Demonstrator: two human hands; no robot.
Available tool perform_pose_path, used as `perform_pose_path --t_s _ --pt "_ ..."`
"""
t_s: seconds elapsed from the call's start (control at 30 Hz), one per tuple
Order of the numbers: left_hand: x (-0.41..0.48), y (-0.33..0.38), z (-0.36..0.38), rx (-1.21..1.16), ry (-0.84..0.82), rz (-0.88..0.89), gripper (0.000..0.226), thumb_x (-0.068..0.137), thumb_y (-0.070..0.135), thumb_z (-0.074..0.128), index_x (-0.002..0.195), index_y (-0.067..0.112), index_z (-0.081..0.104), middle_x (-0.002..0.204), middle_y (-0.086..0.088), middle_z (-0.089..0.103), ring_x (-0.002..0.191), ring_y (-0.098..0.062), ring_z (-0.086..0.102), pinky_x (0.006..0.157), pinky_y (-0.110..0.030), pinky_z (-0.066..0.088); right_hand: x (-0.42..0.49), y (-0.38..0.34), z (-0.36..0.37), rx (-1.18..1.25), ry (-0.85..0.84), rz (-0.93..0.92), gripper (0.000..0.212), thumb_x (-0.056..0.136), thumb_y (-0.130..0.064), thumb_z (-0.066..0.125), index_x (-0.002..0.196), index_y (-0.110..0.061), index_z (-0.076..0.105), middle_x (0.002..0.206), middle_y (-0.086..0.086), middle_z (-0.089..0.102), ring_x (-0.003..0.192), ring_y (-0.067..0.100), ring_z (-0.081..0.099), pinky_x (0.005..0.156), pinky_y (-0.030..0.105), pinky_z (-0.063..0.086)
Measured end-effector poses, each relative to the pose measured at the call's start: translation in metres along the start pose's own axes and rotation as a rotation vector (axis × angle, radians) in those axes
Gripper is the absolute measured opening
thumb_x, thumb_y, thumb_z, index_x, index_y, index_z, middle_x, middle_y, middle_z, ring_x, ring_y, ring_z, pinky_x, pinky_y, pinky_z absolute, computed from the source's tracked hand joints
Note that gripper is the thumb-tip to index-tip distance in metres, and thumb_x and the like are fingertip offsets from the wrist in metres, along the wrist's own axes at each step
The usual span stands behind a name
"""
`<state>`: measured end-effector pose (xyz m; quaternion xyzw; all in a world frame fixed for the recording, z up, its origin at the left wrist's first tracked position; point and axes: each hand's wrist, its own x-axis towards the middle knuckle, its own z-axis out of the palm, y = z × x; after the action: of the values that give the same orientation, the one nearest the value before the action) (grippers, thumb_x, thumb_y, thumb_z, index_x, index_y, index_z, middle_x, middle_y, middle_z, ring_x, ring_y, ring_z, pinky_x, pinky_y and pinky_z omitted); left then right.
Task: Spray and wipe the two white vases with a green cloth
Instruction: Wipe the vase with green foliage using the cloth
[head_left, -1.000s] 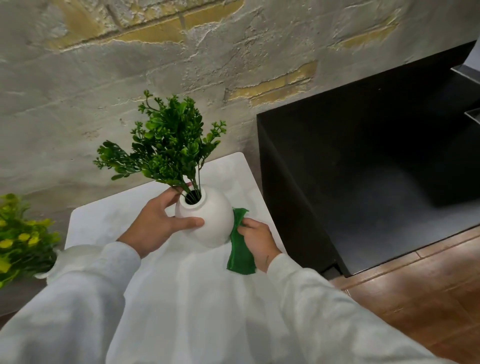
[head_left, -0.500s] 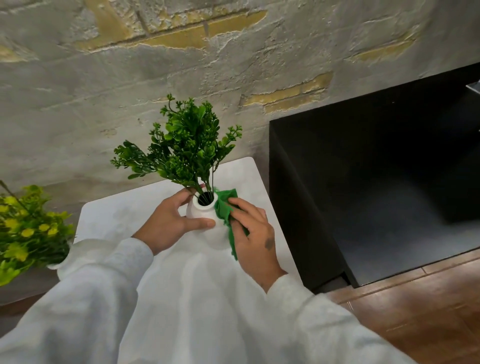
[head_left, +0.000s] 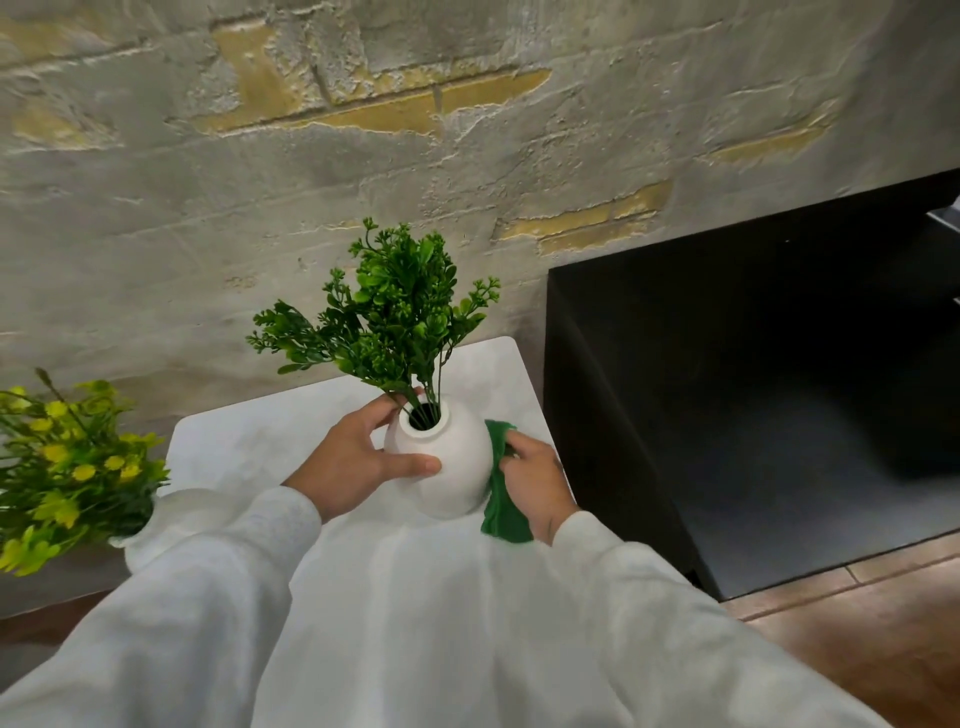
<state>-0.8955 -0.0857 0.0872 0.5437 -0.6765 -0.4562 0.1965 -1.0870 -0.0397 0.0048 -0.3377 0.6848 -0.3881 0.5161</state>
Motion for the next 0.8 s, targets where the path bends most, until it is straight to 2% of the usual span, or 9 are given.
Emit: perform_pose_path --t_s 0.1,0.23,0.3,0.37,0.53,0.6,0.67,0.73,0.8 --pt "0.001 -0.003 -0.001 -0.012 -0.006 0.003 0.072 0.061 0.035 0.089 0.125 0.040 0.057 0.119 0.026 0.063 0.117 0.009 0.050 0.093 -0.021 0.038 -0.006 -0.021 -0.004 -0.017 0.044 -0.166 0.043 0.092 -0.001 0.042 0.108 -0.027 0.073 0.098 -0.009 0.069 0.093 0.016 0.060 0.078 0.020 0.049" --pt "0.001 -0.003 -0.002 -0.033 -0.027 0.011 0.070 0.059 0.038 0.089 0.122 0.040 0.059 0.119 0.022 0.064 0.119 0.000 0.054 0.097 -0.030 0.044 -0.029 -0.026 0.010 -0.159 0.164 -0.564 0.043 0.092 0.005 0.046 0.118 -0.018 0.071 0.123 -0.010 0.065 0.111 0.011 0.051 0.095 0.006 0.036" --pt "0.002 -0.003 -0.002 -0.037 -0.037 0.016 0.069 0.061 0.033 0.089 0.123 0.039 0.059 0.120 0.020 0.065 0.118 -0.001 0.055 0.095 -0.029 0.046 -0.037 -0.020 0.015 -0.214 0.213 -0.667 0.041 0.094 0.005 0.047 0.120 -0.017 0.070 0.126 -0.009 0.064 0.113 0.009 0.048 0.098 0.007 0.036" --pt "0.002 -0.002 -0.002 -0.037 -0.047 0.013 0.070 0.063 0.029 0.089 0.125 0.037 0.058 0.120 0.020 0.065 0.115 0.001 0.056 0.089 -0.020 0.046 -0.041 -0.015 0.013 -0.216 0.237 -0.736 0.041 0.093 0.005 0.047 0.121 -0.014 0.070 0.126 -0.007 0.065 0.113 0.010 0.049 0.100 0.012 0.040" --pt "0.002 0.002 -0.003 -0.036 -0.070 0.020 0.071 0.065 0.024 0.087 0.128 0.035 0.057 0.119 0.024 0.064 0.111 0.009 0.056 0.080 -0.005 0.044 -0.028 -0.027 -0.001 -0.330 0.135 -0.715 0.047 0.089 0.009 0.045 0.119 -0.016 0.071 0.124 -0.007 0.067 0.109 0.016 0.052 0.099 0.013 0.039" --pt "0.002 0.003 -0.003 -0.032 -0.068 0.021 0.069 0.065 0.023 0.087 0.126 0.035 0.058 0.117 0.023 0.065 0.109 0.009 0.057 0.083 -0.010 0.045 -0.007 -0.042 -0.002 -0.430 0.050 -0.678 0.047 0.085 0.009 0.041 0.112 -0.014 0.072 0.119 -0.003 0.068 0.102 0.026 0.054 0.096 0.028 0.045" --pt "0.001 0.003 -0.003 -0.034 -0.071 0.013 0.066 0.066 0.023 0.087 0.123 0.037 0.059 0.116 0.022 0.066 0.108 0.007 0.058 0.086 -0.016 0.045 0.008 -0.055 -0.002 -0.474 -0.020 -0.645 0.049 0.080 0.006 0.037 0.105 -0.014 0.073 0.115 0.001 0.070 0.099 0.035 0.056 0.091 0.036 0.049" --pt "0.000 0.004 -0.003 -0.050 -0.077 0.011 0.065 0.067 0.022 0.087 0.123 0.038 0.059 0.115 0.022 0.066 0.108 0.006 0.059 0.081 -0.011 0.046 0.009 -0.056 0.000 -0.485 -0.019 -0.650 0.049 0.080 0.008 0.038 0.104 -0.014 0.073 0.114 0.002 0.070 0.098 0.036 0.056 0.091 0.034 0.048" --pt "0.000 0.003 -0.001 -0.082 -0.083 0.011 0.068 0.067 0.018 0.086 0.126 0.035 0.058 0.116 0.021 0.066 0.107 0.005 0.059 0.076 -0.007 0.048 -0.008 -0.045 0.002 -0.465 0.069 -0.702 0.048 0.083 0.010 0.041 0.109 -0.014 0.073 0.118 -0.001 0.069 0.099 0.028 0.053 0.092 0.022 0.042"
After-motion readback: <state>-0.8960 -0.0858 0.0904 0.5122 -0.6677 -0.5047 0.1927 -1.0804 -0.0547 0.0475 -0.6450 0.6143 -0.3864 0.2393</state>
